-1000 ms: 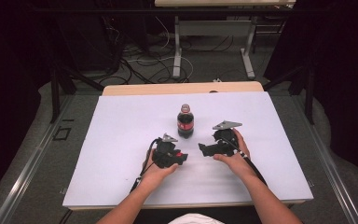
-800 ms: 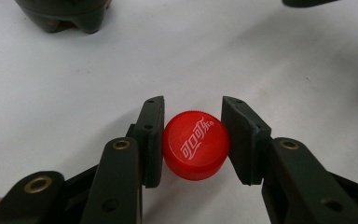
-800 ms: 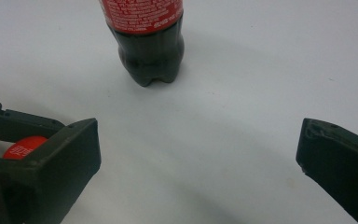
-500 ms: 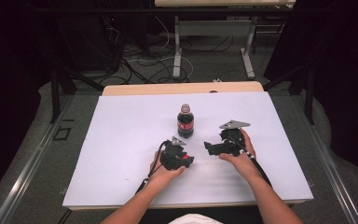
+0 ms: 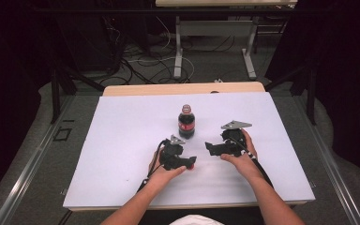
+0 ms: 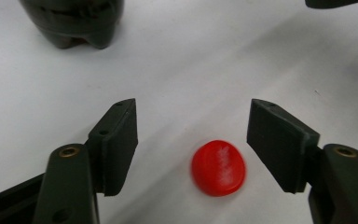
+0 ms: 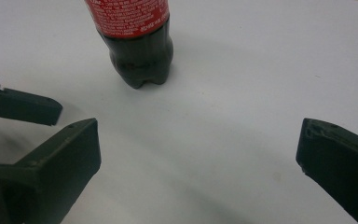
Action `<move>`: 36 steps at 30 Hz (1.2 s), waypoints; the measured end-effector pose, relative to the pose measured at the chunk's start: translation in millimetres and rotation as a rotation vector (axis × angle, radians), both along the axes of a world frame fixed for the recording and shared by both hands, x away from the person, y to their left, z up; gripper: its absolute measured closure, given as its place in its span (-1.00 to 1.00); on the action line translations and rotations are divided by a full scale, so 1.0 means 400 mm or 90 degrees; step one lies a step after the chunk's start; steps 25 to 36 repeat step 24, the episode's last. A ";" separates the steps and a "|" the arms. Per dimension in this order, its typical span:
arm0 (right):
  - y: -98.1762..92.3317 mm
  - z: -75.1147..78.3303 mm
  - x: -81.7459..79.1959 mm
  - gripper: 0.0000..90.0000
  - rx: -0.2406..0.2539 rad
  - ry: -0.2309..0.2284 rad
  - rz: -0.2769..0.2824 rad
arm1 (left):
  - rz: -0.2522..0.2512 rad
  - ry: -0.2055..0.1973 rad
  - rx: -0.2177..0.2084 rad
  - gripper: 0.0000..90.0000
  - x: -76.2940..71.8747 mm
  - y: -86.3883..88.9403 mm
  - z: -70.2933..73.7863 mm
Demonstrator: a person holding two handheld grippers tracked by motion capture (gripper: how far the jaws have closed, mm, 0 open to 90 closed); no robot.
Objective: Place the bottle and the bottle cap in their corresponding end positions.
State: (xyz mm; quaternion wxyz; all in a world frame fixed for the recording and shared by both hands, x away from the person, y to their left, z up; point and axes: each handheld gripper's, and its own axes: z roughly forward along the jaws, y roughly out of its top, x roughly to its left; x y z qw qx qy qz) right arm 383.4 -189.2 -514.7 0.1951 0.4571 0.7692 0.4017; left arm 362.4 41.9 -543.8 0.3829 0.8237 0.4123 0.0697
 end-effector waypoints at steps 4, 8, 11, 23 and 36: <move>-0.007 0.002 -0.001 -1.00 0.001 -0.002 -0.002 | 0.001 0.003 -0.006 -0.33 0.004 0.038 0.029; -0.016 0.003 0.001 -1.00 0.004 -0.002 -0.008 | 0.007 -0.001 -0.033 -0.36 0.012 0.095 0.053; -0.019 0.005 0.001 -1.00 0.005 0.000 -0.008 | 0.023 -0.019 -0.033 -0.37 0.019 0.146 0.074; -0.026 0.008 -0.001 -1.00 0.015 0.002 -0.015 | 0.141 -0.046 -0.027 -0.90 0.033 0.316 0.100; -0.027 0.007 -0.002 -1.00 0.014 0.003 -0.018 | 0.144 -0.044 -0.026 -0.98 0.033 0.326 0.098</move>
